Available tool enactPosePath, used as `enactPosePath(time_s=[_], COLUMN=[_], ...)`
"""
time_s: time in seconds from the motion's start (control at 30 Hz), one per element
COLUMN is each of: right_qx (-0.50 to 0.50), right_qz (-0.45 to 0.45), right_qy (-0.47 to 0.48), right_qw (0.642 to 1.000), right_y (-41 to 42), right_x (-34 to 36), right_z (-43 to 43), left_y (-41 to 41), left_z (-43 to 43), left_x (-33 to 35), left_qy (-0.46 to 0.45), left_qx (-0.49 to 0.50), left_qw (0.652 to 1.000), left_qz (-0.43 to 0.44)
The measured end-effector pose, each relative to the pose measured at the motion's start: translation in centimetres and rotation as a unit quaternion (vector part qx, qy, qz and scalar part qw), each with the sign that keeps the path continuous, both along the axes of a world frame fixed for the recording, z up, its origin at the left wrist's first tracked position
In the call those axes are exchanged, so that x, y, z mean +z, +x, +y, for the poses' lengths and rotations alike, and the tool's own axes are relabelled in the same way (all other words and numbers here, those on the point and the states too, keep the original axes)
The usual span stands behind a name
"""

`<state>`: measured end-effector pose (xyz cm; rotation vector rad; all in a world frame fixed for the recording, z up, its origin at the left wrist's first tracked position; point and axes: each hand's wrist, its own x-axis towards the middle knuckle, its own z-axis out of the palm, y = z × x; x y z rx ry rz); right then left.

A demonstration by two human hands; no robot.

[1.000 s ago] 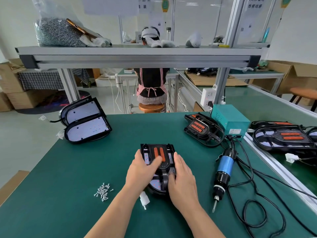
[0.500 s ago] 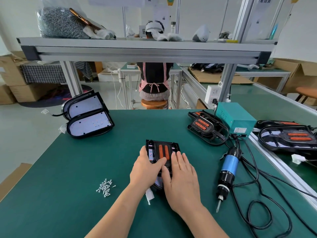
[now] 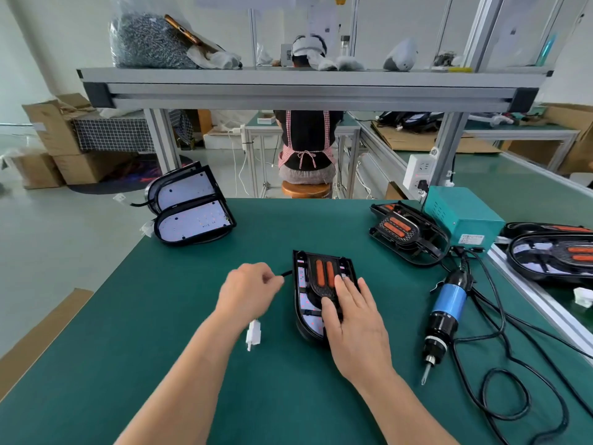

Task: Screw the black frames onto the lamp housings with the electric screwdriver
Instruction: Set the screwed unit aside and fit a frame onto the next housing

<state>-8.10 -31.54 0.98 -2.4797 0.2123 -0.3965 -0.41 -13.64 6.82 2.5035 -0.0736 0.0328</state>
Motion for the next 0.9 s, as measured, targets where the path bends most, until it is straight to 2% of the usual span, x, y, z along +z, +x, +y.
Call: enactPosePath(time_s=[0.07,0.13,0.37,0.57,0.77,0.9], right_qx=[0.0,0.001,0.004,0.005,0.009,0.01], right_qz=[-0.002,-0.001,0.01,0.001,-0.005,-0.008], right_qy=[0.005,0.007,0.015,0.018,0.023,0.029], right_qw=[1.0,1.0,1.0,1.0,1.0,0.999], right_y=[-0.1,-0.1,0.1,-0.1,-0.2,-0.2], right_x=[0.0,0.0,-0.1,-0.2,-0.2,-0.2], right_z=[0.0,0.0,-0.1,-0.1,-0.1,-0.1], left_y=[-0.1,-0.4,-2.0,-2.6,-2.7,-2.9], left_z=[1.8,3.1,5.5,5.2,5.6,6.3], left_x=[0.6,1.0,0.6,-0.1,-0.7,-0.7], left_qy=[-0.041,-0.043,0.085,0.188,0.192,0.086], left_qx=[-0.001,-0.003,-0.051,-0.066,-0.069,-0.063], left_qw=[0.999,0.999,0.993,0.976,0.977,0.993], left_qz=[0.001,0.003,0.068,0.084,0.06,0.042])
